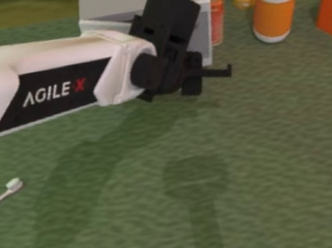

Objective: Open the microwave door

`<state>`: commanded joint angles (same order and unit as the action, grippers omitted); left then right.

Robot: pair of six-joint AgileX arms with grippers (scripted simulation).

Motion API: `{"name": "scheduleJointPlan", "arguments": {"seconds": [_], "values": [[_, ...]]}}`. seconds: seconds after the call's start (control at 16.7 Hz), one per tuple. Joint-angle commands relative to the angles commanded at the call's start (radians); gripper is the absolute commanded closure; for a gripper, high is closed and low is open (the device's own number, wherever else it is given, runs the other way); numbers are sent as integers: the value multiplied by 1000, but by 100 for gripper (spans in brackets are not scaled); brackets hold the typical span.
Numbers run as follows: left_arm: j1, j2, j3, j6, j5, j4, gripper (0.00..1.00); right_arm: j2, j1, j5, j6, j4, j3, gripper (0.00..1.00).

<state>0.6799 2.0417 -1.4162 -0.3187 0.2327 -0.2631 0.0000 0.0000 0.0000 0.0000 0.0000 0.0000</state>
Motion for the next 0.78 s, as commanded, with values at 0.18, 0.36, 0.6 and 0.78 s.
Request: {"name": "scheduleJointPlan", "arguments": {"seconds": [0.18,0.36,0.6,0.78], "values": [[0,0,0,0,0,0,100,0,0,0,0,0,0,0],[0,0,0,0,0,0,100,0,0,0,0,0,0,0],[0,0,0,0,0,0,100,0,0,0,0,0,0,0],[7,1,-2,-3,-9,0,100,0,0,0,0,0,0,0]]}}
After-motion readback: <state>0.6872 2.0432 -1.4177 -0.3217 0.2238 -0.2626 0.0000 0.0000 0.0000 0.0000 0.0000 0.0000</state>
